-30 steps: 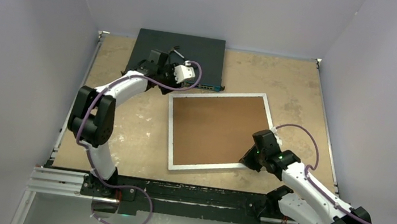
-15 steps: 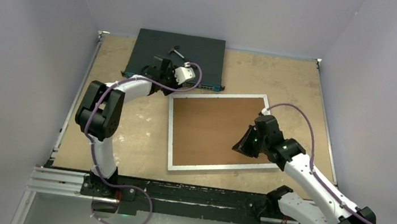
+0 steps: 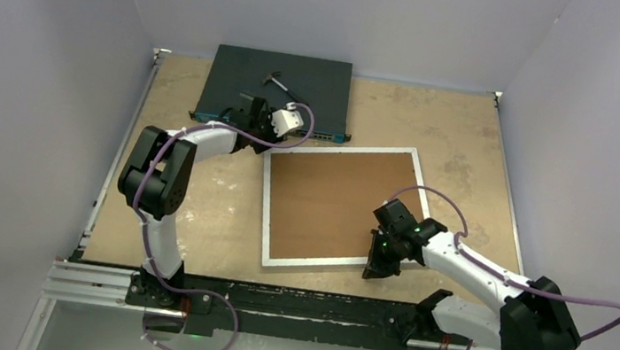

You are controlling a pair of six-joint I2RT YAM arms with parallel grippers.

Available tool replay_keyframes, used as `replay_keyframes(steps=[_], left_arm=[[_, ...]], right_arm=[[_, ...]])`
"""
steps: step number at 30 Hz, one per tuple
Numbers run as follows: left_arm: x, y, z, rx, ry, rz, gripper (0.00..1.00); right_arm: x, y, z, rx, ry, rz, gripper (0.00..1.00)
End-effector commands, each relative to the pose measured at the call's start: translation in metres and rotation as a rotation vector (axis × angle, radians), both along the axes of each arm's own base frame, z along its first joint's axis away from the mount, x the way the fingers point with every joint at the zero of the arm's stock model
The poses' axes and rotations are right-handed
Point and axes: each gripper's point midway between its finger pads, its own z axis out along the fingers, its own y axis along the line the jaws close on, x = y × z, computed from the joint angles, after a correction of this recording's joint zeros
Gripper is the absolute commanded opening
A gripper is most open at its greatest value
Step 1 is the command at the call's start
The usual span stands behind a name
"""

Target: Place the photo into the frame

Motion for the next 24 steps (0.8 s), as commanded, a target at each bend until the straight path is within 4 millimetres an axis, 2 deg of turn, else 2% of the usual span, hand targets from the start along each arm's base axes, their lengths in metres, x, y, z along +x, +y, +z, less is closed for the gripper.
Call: replay_keyframes(steps=[1, 4, 6, 8, 10, 11, 16, 18, 19, 22, 24], left_arm=[[-0.005, -0.002, -0.01, -0.003, 0.023, 0.002, 0.46], [-0.01, 0.001, -0.017, 0.017, 0.048, -0.005, 0.45], [-0.016, 0.002, -0.023, 0.03, 0.073, -0.022, 0.44], [-0.024, 0.003, -0.031, 0.043, 0.105, -0.042, 0.43], [-0.03, 0.003, -0.036, 0.043, 0.133, -0.054, 0.42], [-0.036, 0.003, -0.04, 0.049, 0.156, -0.068, 0.41], [-0.072, -0.002, -0.047, 0.042, 0.284, -0.166, 0.37], [-0.09, -0.003, -0.047, 0.039, 0.325, -0.212, 0.36], [-0.101, -0.004, -0.047, 0.04, 0.345, -0.234, 0.36], [-0.132, -0.006, -0.046, 0.044, 0.395, -0.298, 0.36], [-0.15, -0.01, -0.042, 0.034, 0.418, -0.336, 0.36]], right_arm=[[0.027, -0.018, 0.0, -0.145, -0.103, -0.1, 0.0], [0.054, -0.029, 0.004, -0.201, -0.221, -0.25, 0.0], [0.065, -0.035, 0.003, -0.213, -0.272, -0.343, 0.0], [0.069, -0.04, 0.0, -0.219, -0.297, -0.423, 0.0], [0.064, -0.045, -0.007, -0.217, -0.28, -0.497, 0.0], [0.069, -0.047, -0.005, -0.221, -0.311, -0.516, 0.0], [0.081, -0.046, 0.002, -0.199, -0.347, -0.598, 0.0], [0.076, -0.044, -0.003, -0.193, -0.316, -0.598, 0.03], [0.077, -0.045, -0.004, -0.201, -0.318, -0.605, 0.06], [0.084, -0.048, -0.003, -0.192, -0.338, -0.641, 0.3], [0.09, -0.049, -0.002, -0.174, -0.349, -0.663, 0.39]])
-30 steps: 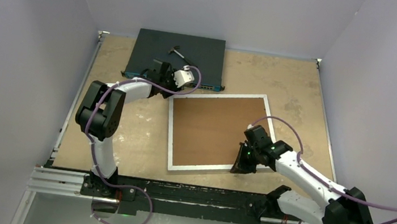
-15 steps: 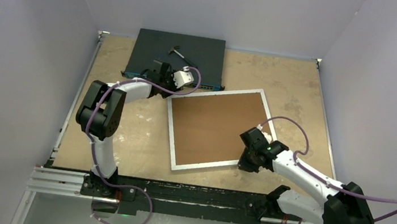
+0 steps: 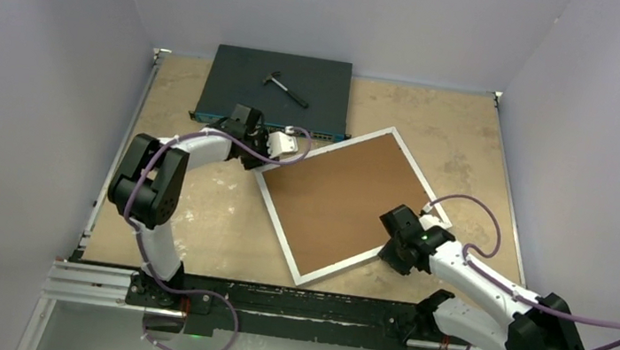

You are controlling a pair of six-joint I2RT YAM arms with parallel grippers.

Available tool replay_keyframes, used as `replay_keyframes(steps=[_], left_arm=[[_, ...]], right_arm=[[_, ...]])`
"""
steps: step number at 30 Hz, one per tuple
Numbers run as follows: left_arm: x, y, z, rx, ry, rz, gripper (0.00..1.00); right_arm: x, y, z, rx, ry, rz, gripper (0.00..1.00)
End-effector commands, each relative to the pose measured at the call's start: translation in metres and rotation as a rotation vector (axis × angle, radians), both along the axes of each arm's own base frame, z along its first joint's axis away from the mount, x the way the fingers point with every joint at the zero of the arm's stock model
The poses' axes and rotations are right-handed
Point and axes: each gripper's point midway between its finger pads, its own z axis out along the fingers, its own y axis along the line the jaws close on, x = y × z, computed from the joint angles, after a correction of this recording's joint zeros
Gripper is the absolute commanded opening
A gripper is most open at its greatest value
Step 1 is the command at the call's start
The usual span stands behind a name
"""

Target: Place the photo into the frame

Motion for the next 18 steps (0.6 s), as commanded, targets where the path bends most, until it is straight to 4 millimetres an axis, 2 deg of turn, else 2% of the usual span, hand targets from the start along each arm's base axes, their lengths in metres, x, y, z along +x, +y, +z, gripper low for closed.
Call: replay_keyframes(steps=[1, 4, 8, 16, 18], left_arm=[[-0.099, -0.014, -0.017, -0.027, 0.281, -0.16, 0.36], [-0.119, -0.022, -0.016, -0.042, 0.322, -0.197, 0.36], [-0.133, -0.035, -0.013, -0.056, 0.341, -0.238, 0.36], [-0.15, -0.052, -0.007, -0.124, 0.397, -0.276, 0.36], [-0.155, -0.055, -0.01, -0.129, 0.415, -0.286, 0.36]], right_arm=[[0.041, 0.006, 0.012, 0.071, -0.16, -0.115, 0.43], [0.058, -0.001, 0.019, 0.069, -0.205, -0.14, 0.49], [0.085, -0.016, 0.027, 0.039, -0.241, -0.169, 0.53], [0.129, -0.059, 0.03, 0.046, -0.292, -0.249, 0.5], [0.139, -0.063, 0.029, 0.068, -0.303, -0.26, 0.48]])
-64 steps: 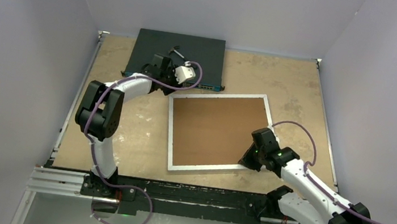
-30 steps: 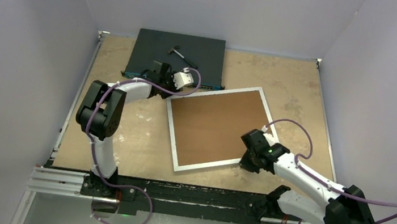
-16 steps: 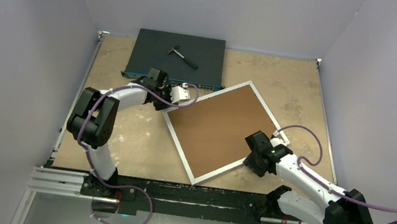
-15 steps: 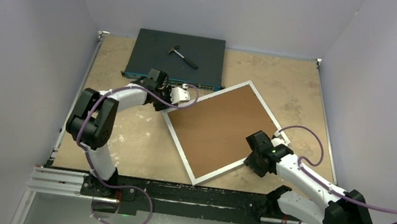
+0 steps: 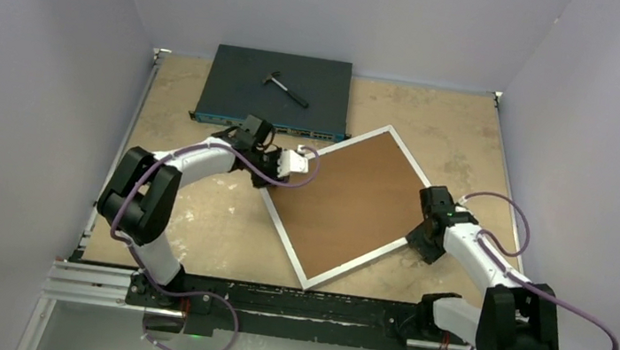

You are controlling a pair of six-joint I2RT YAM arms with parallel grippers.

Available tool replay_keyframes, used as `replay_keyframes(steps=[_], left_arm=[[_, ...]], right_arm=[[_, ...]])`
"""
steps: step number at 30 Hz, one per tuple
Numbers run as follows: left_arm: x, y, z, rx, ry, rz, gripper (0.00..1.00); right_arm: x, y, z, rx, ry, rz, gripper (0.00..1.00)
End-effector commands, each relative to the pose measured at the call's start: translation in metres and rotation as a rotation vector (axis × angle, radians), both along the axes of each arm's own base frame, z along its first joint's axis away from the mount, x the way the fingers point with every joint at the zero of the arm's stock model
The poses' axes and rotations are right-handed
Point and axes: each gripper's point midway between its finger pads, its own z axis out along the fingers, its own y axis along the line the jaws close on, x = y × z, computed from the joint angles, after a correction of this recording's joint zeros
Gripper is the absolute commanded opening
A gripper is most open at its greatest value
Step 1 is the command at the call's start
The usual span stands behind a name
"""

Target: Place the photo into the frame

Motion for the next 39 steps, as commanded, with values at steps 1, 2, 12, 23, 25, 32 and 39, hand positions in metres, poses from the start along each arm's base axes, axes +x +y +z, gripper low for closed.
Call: replay_keyframes(steps=[1, 2, 12, 23, 25, 32, 39], left_arm=[[-0.091, -0.02, -0.029, -0.054, 0.346, -0.104, 0.36], [-0.092, -0.02, -0.029, -0.055, 0.352, -0.106, 0.36], [-0.046, 0.018, 0.025, 0.006, 0.225, -0.117, 0.47], [0.005, 0.043, 0.044, -0.04, 0.085, 0.09, 0.48], [0.04, 0.052, 0.044, -0.028, -0.025, 0.229, 0.48], [0.034, 0.02, 0.0, -0.09, 0.133, 0.221, 0.46], [-0.04, -0.029, -0.013, -0.174, 0.368, 0.039, 0.45]], right_arm=[[0.116, 0.011, 0.031, 0.119, -0.401, -0.029, 0.47], [0.121, 0.011, 0.031, 0.12, -0.4, -0.031, 0.46], [0.14, -0.004, 0.044, 0.094, -0.418, -0.058, 0.47], [0.188, -0.025, 0.057, 0.088, -0.464, -0.092, 0.45], [0.196, -0.024, 0.06, 0.096, -0.47, -0.087, 0.45], [0.215, -0.043, 0.062, 0.081, -0.486, -0.128, 0.45], [0.244, -0.054, 0.057, 0.139, -0.505, -0.125, 0.43]])
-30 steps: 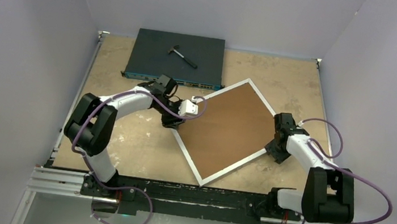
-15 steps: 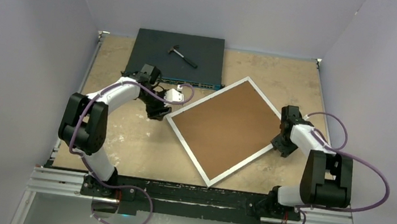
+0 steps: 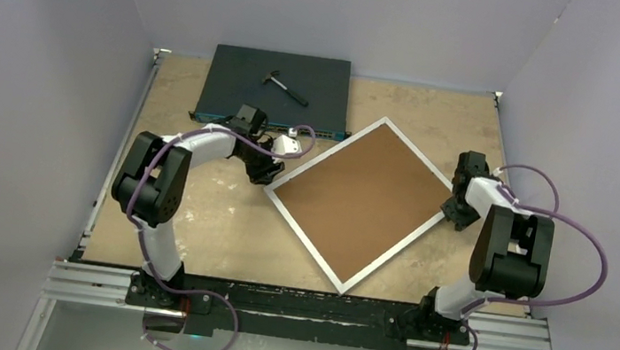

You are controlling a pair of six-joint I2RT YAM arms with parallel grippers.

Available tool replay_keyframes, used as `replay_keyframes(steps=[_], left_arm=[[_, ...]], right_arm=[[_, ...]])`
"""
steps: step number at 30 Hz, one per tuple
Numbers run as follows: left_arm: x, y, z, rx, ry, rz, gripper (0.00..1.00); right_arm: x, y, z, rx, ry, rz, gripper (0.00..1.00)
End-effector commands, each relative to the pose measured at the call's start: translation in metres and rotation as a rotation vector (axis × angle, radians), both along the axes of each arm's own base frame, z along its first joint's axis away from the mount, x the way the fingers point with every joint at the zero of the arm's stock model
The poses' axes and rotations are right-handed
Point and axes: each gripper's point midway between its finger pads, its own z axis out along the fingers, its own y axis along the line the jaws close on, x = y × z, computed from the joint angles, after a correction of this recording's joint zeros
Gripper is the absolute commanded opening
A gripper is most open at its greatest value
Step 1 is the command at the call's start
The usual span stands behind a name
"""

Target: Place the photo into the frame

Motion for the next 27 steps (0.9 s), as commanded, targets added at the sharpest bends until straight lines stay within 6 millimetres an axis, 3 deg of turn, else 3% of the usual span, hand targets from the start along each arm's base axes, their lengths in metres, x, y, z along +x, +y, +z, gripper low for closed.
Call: replay_keyframes(steps=[1, 8, 13, 16, 21, 27], left_arm=[[-0.058, -0.043, 0.005, -0.167, 0.187, -0.111, 0.44], [-0.089, -0.046, 0.007, -0.208, 0.238, -0.15, 0.44], [-0.103, -0.049, 0.01, -0.237, 0.265, -0.157, 0.43], [-0.083, -0.044, 0.014, -0.219, 0.203, -0.097, 0.43], [-0.035, -0.04, 0.043, -0.303, 0.159, 0.058, 0.44], [-0.013, -0.06, 0.067, -0.357, 0.12, 0.104, 0.49]], right_arm=[[0.156, 0.044, 0.053, 0.239, -0.558, 0.077, 0.42], [0.194, 0.056, 0.058, 0.301, -0.601, 0.148, 0.41], [0.203, 0.042, 0.069, 0.234, -0.59, 0.137, 0.42], [0.202, 0.023, 0.085, 0.178, -0.599, 0.113, 0.42], [0.198, -0.014, 0.104, 0.116, -0.627, 0.064, 0.44], [0.18, -0.041, 0.114, -0.009, -0.641, 0.048, 0.67]])
